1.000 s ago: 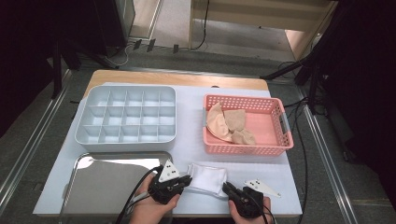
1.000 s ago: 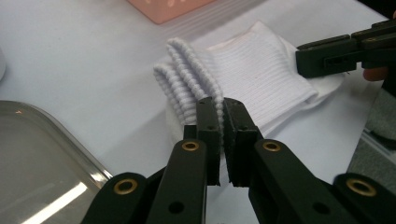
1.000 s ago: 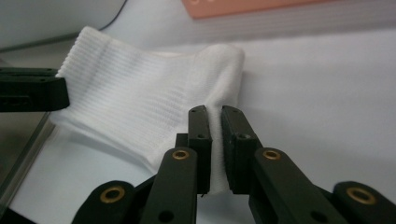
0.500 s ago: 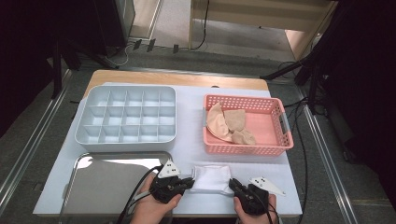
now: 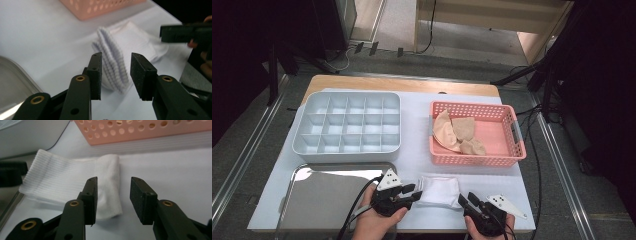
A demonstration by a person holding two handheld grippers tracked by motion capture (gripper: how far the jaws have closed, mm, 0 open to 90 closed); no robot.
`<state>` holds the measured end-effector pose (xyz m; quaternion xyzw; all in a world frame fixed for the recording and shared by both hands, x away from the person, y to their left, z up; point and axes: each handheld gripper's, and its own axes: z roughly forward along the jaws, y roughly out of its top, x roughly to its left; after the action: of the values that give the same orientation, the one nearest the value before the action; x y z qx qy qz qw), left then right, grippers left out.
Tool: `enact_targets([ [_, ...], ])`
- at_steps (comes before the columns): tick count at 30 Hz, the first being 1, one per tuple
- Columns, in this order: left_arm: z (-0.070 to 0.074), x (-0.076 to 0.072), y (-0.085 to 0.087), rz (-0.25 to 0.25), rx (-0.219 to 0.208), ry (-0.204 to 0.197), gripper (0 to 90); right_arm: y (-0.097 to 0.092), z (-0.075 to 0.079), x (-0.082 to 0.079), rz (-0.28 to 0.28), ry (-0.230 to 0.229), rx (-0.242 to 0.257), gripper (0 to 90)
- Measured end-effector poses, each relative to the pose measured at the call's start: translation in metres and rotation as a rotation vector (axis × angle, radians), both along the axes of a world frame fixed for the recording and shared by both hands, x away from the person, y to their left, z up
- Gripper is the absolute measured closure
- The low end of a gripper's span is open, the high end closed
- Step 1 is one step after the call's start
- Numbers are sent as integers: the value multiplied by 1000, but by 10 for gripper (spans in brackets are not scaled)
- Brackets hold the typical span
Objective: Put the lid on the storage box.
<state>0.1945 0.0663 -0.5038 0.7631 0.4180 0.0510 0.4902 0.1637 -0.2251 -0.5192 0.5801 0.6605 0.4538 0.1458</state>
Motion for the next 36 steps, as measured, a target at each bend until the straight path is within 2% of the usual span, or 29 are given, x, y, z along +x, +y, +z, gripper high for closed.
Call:
enact_targets([
  [1,2,0,-1,1,-15,-9,613,1,-2,1,7,17,4,570],
  [3,5,0,-4,-19,-63,7,625,3,-5,3,12,48,-2,563],
  [4,8,-2,-9,-27,-58,-6,632,5,-7,4,17,62,-12,563],
  [7,10,-1,-27,-57,-22,-29,685,9,-10,4,16,75,-19,574],
  [9,5,4,-36,-55,-10,-17,715,10,-10,4,8,79,-19,597],
  [11,-1,9,-44,-54,27,-9,721,10,-10,3,6,85,-22,638],
  [13,-6,11,-49,-56,57,7,731,11,-10,3,13,89,-22,677],
  [16,-12,12,-55,-61,122,5,748,11,-10,3,21,98,-17,755],
  [18,-15,14,-57,-55,142,20,766,9,-9,4,26,99,-7,800],
  [21,-14,14,-59,-52,174,11,800,7,-7,4,36,102,5,821],
  [23,-15,16,-60,-58,195,15,828,5,-4,4,44,90,7,825],
  [28,-18,21,-60,-55,185,35,873,3,5,1,49,44,31,830],
  [34,-19,21,-63,-47,190,40,882,11,20,-7,111,-38,141,832],
  [36,-19,22,-64,-46,193,41,885,19,23,-9,144,-58,144,834],
])
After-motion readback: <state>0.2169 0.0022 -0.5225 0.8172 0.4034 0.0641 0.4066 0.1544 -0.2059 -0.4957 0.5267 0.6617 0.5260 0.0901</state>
